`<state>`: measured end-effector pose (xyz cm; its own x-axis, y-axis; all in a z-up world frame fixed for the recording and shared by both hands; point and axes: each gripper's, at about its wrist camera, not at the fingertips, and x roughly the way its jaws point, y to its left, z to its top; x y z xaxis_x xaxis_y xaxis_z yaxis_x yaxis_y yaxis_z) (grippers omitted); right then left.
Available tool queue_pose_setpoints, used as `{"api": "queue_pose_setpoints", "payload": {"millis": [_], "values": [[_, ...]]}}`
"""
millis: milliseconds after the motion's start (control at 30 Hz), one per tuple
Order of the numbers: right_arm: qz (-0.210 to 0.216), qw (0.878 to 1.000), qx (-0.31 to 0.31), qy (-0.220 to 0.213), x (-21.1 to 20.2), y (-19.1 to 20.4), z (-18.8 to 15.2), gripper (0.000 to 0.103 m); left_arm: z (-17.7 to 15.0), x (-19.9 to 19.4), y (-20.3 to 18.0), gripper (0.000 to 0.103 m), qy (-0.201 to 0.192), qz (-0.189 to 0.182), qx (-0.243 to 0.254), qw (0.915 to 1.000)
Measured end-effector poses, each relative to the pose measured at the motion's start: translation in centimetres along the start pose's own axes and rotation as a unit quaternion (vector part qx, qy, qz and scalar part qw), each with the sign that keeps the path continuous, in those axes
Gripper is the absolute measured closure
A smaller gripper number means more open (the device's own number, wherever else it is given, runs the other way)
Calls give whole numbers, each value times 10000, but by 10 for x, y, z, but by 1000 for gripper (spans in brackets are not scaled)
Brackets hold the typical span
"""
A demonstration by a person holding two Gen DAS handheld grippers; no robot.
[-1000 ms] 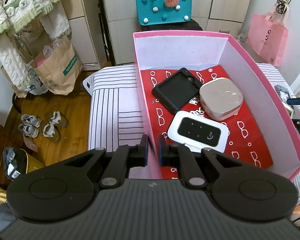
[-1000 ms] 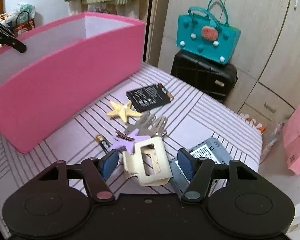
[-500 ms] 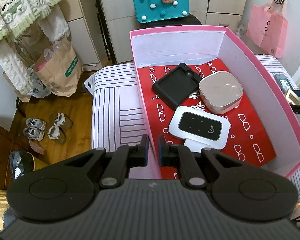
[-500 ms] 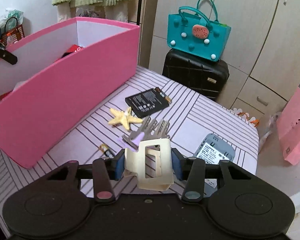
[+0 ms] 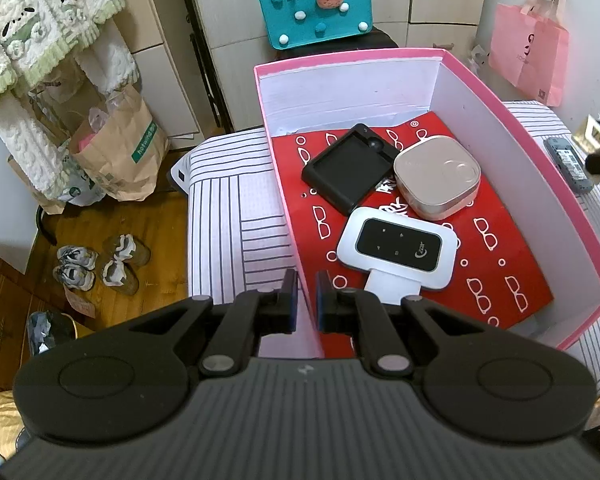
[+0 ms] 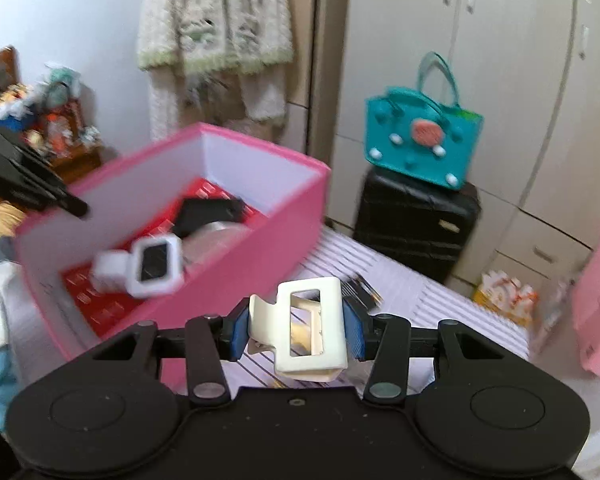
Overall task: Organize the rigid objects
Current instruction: 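Grasp the cream plastic clip with the right gripper and lift it, then carry the cream clip into the pink box and open the right gripper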
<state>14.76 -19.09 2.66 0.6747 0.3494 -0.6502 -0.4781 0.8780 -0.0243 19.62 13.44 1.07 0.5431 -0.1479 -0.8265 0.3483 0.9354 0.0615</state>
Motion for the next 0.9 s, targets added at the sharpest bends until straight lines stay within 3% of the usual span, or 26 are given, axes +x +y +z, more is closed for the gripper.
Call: {"api": "queue_pose_setpoints", "payload": {"millis": [200,367,533,667,800,900], "values": [[789,9965,-207,-176,5,25,34,51,-1,1,0,95,-39,-33,-8,10000],[1070,9906,-838,171,40,54,53,51,-1,0,2,95,-49,-84,-26,9999],[1057,9794,-1427,963,88,74,54,51,-2,0,3,94,-51,-121,-65,9999],[1006,9638,-1862,1624,113,85,50,51,-2,0,4,94,-49,-122,-72,9999],[850,9469,-2365,2005,125,96,43,51,-3,0,3,94,-55,-124,-79,9999],[722,9414,-2526,2118,135,99,41,52,-2,0,3,94,-62,-166,-116,9998]]}}
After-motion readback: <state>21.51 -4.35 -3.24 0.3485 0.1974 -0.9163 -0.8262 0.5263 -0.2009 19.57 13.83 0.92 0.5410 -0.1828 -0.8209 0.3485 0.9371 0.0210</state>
